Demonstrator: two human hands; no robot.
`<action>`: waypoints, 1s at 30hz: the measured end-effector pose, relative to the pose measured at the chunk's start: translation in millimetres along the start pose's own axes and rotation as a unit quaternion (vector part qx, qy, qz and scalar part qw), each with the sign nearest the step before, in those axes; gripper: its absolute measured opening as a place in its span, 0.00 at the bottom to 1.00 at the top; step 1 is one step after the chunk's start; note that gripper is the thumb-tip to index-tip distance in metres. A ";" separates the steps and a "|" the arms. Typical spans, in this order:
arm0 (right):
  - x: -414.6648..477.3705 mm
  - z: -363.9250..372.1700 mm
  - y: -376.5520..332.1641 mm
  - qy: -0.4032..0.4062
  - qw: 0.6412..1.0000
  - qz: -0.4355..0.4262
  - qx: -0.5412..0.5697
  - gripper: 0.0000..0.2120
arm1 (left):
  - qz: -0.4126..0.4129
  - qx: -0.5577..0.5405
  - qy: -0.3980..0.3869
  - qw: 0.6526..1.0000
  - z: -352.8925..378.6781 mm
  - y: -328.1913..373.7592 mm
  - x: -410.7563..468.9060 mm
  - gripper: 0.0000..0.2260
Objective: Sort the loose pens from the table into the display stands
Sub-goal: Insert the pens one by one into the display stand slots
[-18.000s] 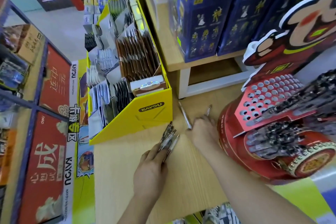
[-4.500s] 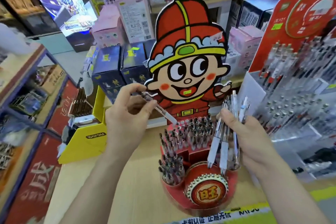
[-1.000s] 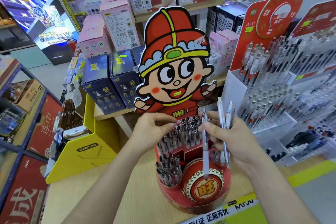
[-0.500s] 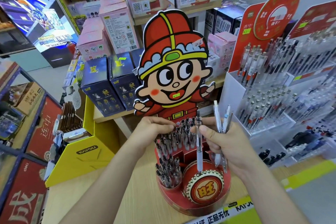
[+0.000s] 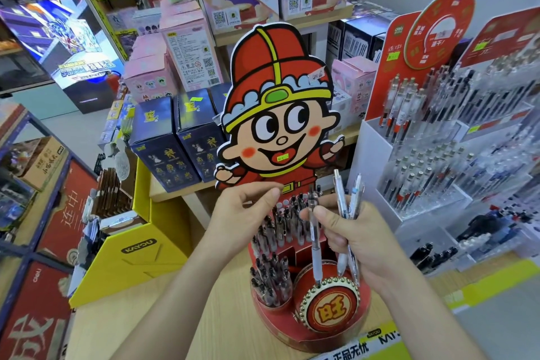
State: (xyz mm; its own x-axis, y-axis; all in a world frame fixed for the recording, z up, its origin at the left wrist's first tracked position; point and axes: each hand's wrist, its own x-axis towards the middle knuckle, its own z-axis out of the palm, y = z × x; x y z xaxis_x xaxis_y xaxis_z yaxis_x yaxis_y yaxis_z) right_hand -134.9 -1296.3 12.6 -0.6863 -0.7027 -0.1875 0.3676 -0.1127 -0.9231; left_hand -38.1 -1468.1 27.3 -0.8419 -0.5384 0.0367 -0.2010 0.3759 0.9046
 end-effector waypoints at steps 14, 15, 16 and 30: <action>2.7 -1.5 -17.9 0.074 0.997 0.013 -0.003 0.13 | 0.048 -0.137 0.064 0.987 -17.4 44.3 -2.9 0.07; 3.5 -6.6 -21.3 0.080 0.997 0.017 0.010 0.12 | 0.051 -0.136 0.089 0.985 -22.3 44.2 -0.8 0.07; 4.6 -12.0 -23.4 0.084 0.996 0.019 0.023 0.12 | 0.057 -0.133 0.106 0.984 -25.6 43.9 1.0 0.07; 0.3 -36.7 -33.9 0.081 0.996 -0.013 -0.017 0.15 | 0.110 -0.031 0.168 0.979 -16.1 33.1 10.0 0.07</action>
State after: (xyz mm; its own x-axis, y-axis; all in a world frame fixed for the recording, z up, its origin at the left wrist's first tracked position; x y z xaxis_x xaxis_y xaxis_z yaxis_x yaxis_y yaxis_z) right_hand -170.7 -1266.9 31.5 -0.7886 -0.5772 -0.2119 0.3283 -0.1039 -0.9388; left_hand -45.1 -1473.2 64.4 -0.6475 -0.6710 0.3613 0.0064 0.4693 0.8830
